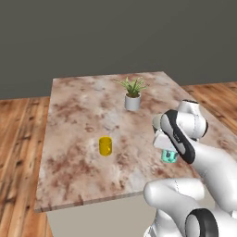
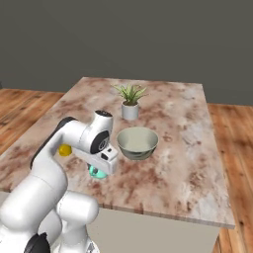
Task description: Clear the mugs and bowl far away from the sink.
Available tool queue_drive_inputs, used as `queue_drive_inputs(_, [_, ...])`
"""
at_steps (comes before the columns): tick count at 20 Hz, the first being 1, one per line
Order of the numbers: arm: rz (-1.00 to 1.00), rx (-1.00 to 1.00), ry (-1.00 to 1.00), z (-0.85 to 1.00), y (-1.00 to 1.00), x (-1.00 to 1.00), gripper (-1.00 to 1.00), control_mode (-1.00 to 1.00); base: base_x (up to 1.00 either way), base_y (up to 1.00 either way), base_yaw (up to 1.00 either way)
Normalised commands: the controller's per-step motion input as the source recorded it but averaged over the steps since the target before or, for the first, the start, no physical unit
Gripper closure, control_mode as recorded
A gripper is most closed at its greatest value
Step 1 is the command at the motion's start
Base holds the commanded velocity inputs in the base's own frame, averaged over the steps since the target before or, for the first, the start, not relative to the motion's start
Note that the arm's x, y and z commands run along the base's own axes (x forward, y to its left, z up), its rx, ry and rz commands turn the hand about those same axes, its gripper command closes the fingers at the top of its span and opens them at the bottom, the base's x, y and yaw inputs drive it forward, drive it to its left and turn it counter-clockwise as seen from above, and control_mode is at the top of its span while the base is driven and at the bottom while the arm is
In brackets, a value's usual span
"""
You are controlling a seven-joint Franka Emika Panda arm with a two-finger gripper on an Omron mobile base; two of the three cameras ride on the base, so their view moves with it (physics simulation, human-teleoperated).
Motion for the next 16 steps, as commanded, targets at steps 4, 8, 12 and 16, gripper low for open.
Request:
queue_drive_inputs(4, [0.0, 0.1, 0.08, -0.33, 0.01, 0.15, 1.0, -1.0, 0.0, 0.0, 0.0])
queue_drive_inputs(8, [-0.03, 0.0, 0.01, -0.35, 0.11, 0.19, 1.0, -1.0, 0.0, 0.0, 0.0])
queue_drive_inputs(12, [0.01, -0.06, -0.05, -0.08, -0.12, 0.32, 1.0, -1.0, 0.0, 0.0, 0.0])
queue_drive_inputs(16, [0.16, -0.03, 0.0, 0.0, -0.29, 0.44, 1.0, -1.0, 0.0, 0.0, 0.0])
